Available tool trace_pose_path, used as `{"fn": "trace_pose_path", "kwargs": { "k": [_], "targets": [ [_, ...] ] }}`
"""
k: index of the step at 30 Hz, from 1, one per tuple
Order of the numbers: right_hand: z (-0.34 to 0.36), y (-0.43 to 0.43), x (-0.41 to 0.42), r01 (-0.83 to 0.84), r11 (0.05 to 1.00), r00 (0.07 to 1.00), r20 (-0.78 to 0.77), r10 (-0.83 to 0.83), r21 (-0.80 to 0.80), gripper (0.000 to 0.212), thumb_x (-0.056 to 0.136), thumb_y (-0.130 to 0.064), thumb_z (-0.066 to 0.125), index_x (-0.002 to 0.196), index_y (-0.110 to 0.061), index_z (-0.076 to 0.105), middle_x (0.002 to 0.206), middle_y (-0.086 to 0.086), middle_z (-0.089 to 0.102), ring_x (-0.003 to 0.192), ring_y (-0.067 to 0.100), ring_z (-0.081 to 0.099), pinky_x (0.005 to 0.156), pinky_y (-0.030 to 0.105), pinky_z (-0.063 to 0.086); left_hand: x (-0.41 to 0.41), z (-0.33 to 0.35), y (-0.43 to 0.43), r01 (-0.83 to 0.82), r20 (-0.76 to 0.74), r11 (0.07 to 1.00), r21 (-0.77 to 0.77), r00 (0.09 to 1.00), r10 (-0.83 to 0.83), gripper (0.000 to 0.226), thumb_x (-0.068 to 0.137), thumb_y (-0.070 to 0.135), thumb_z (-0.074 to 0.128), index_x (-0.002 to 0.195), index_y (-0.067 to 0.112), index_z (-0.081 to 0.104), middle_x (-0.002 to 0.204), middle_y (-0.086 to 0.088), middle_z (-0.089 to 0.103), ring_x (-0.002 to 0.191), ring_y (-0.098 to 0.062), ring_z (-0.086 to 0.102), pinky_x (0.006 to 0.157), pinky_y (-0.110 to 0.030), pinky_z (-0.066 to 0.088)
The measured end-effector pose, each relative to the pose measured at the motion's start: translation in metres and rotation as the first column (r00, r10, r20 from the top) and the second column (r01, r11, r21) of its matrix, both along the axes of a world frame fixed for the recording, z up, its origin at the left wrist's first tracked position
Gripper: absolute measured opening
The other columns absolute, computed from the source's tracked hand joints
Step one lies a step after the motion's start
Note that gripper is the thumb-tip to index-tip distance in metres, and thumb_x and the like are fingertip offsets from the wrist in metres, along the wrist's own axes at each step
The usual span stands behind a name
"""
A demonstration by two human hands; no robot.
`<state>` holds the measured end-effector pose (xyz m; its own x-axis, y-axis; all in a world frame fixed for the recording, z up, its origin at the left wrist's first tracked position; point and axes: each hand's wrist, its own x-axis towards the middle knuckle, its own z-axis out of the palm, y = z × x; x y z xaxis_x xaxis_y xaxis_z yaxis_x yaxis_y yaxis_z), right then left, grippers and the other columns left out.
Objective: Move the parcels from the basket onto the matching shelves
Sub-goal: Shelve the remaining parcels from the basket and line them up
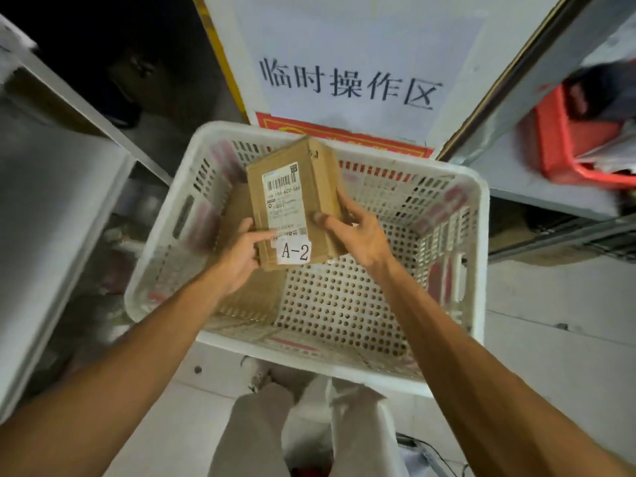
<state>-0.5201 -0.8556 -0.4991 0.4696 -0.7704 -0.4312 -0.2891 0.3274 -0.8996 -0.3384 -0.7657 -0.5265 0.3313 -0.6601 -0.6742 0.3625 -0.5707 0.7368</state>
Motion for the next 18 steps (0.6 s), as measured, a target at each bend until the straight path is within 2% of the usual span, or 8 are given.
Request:
{"fn": "trace_pose_path", "kwargs": {
  "k": [2,4,7,9,11,12,15,18],
  "targets": [
    [0.023,0.002,0.011,0.02,0.999,0.999,0.027,-0.019,-0.028,0.082,0.081,-0.035,0.074,0.15,-0.025,0.031,0.138,-0.002,0.053,0.111,0.013,0.061,0.081,0.021,0.056,0.017,0.022,-0.003,0.026,0.035,0.998,-0.052,0.999,-0.024,0.024,0.091,0.013,0.054,0.115,0.018,0.05,0.105,0.001,0.069,0.094,-0.017,0.065,0.067,-0.039,0.054],
    [0.05,0.005,0.023,-0.009,0.998,1.0,0.019,0.01,-0.062,0.084,0.08,-0.038,0.073,0.151,-0.023,0.03,0.137,0.004,0.055,0.112,0.018,0.062,0.091,0.035,0.055,0.035,0.046,-0.002,0.048,0.055,0.994,-0.098,0.998,-0.042,0.019,0.09,0.017,0.058,0.107,0.023,0.053,0.098,0.006,0.072,0.094,-0.015,0.066,0.069,-0.039,0.054],
    [0.097,0.015,0.045,-0.05,0.99,0.996,0.068,0.059,-0.13,0.071,0.086,-0.028,0.07,0.148,-0.019,0.038,0.131,0.009,0.061,0.098,0.016,0.067,0.078,0.029,0.058,0.068,0.088,0.007,0.092,0.115,0.983,-0.16,0.991,-0.074,0.02,0.086,0.017,0.063,0.102,0.026,0.055,0.1,0.003,0.072,0.1,-0.021,0.065,0.082,-0.044,0.051],
    [0.128,0.025,0.063,-0.077,0.977,0.994,0.064,0.092,-0.197,0.064,0.089,-0.027,0.067,0.147,-0.02,0.04,0.127,0.008,0.064,0.091,0.022,0.068,0.066,0.034,0.056,0.095,0.121,0.019,0.128,0.18,0.971,-0.204,0.979,-0.091,0.023,0.083,0.014,0.067,0.099,0.025,0.056,0.101,0.002,0.071,0.099,-0.023,0.066,0.078,-0.041,0.053],
    [0.156,0.036,0.085,-0.094,0.965,0.989,0.09,0.119,-0.244,0.061,0.09,-0.028,0.065,0.146,-0.024,0.041,0.123,0.004,0.067,0.103,0.03,0.067,0.085,0.052,0.055,0.123,0.156,0.032,0.159,0.244,0.955,-0.251,0.965,-0.097,0.026,0.08,0.013,0.07,0.098,0.024,0.055,0.095,0.005,0.073,0.092,-0.018,0.069,0.064,-0.031,0.054],
    [0.169,0.041,0.096,-0.089,0.963,0.984,0.13,0.125,-0.253,0.061,0.09,-0.026,0.066,0.146,-0.024,0.041,0.123,0.002,0.067,0.106,0.028,0.066,0.091,0.055,0.051,0.136,0.174,0.039,0.157,0.277,0.949,-0.274,0.958,-0.078,0.027,0.079,0.012,0.072,0.098,0.022,0.055,0.095,0.004,0.073,0.089,-0.015,0.07,0.062,-0.028,0.053],
    [0.205,0.056,0.135,-0.099,0.96,0.952,0.254,0.168,-0.262,0.058,0.091,-0.018,0.065,0.144,-0.023,0.044,0.128,-0.002,0.064,0.11,0.019,0.066,0.093,0.051,0.053,0.171,0.227,0.064,0.113,0.375,0.933,-0.341,0.927,0.025,0.032,0.078,0.012,0.074,0.103,0.019,0.054,0.099,0.001,0.072,0.086,-0.011,0.07,0.064,-0.026,0.054],
    [0.233,0.066,0.17,-0.155,0.937,0.909,0.325,0.26,-0.313,0.052,0.093,-0.014,0.061,0.142,-0.022,0.048,0.132,-0.005,0.062,0.116,0.017,0.062,0.094,0.045,0.053,0.199,0.269,0.088,0.069,0.442,0.91,-0.408,0.887,0.131,0.034,0.079,0.016,0.073,0.109,0.018,0.056,0.1,0.004,0.071,0.095,-0.014,0.068,0.075,-0.033,0.054]
  ]
}}
